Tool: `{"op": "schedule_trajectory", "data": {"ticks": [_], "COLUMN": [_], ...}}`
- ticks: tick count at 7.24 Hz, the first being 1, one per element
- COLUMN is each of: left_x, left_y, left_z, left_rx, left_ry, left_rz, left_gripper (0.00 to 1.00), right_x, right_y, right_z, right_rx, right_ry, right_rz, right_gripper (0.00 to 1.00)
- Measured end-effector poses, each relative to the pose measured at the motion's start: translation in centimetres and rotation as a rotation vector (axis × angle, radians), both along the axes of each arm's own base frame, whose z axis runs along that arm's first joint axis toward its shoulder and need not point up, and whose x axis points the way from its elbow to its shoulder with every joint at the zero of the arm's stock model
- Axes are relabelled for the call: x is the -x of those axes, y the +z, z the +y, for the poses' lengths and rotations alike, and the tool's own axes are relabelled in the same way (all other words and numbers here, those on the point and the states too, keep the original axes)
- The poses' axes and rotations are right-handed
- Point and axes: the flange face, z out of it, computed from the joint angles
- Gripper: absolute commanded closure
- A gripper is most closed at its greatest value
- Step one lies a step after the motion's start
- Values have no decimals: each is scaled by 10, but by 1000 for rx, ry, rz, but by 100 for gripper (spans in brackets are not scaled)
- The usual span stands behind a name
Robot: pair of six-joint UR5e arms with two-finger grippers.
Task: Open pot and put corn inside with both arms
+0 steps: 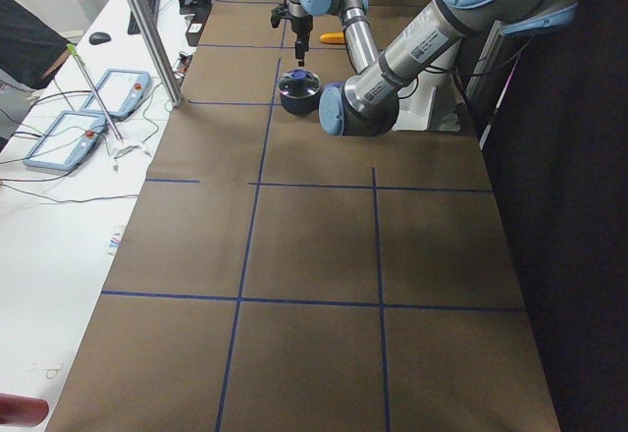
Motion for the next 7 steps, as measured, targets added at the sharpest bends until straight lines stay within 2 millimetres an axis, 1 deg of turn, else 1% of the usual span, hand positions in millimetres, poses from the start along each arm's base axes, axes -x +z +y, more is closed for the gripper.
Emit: {"op": "schedule_trajectory", "data": {"ticks": [1,4,7], "left_x": [-11,-31,-38], "left_y": [6,20,28], "left_z": [-3,-14,-17], "left_rx": [-6,-14,-12], "left_ry": [-1,-2,0], "left_rz": [1,11,7], "left_gripper": [0,0,0], "right_x": [0,0,0], "right_y": [0,-2,-2], "right_z": [0,-1,-1], "right_rx": [0,-4,-5], "right_ry": [0,0,0], "right_rz": [0,-3,-4], "right_gripper": [0,0,0]}}
